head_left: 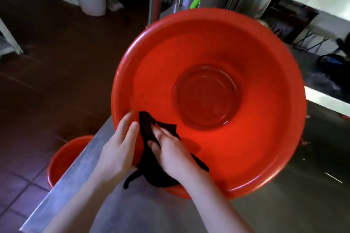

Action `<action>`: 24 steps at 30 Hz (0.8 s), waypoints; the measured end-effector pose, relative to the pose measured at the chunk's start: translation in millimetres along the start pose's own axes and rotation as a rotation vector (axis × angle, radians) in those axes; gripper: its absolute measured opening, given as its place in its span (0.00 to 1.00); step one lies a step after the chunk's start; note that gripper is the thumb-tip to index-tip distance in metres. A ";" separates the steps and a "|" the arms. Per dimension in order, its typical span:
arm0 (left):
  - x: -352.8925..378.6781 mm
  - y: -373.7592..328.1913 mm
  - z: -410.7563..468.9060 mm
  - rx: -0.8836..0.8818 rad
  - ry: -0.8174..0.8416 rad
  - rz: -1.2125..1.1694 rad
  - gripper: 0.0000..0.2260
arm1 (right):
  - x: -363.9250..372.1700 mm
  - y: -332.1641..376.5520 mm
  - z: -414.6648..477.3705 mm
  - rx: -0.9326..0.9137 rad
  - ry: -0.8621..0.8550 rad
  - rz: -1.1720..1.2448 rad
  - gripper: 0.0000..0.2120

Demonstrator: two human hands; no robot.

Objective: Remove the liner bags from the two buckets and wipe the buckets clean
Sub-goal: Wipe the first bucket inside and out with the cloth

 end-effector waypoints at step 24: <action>18.2 -182.0 30.0 0.656 -0.253 0.808 0.23 | -157.6 -70.0 73.9 -0.013 -0.025 -0.363 0.29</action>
Point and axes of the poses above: each hand's wrist, its own z-axis towards the middle knuckle, its own x-axis out of the palm, y = z × x, the point moved 5 cm from there along z, towards the middle knuckle, and after that the axes turned 1 degree about z, right-handed, at the moved point
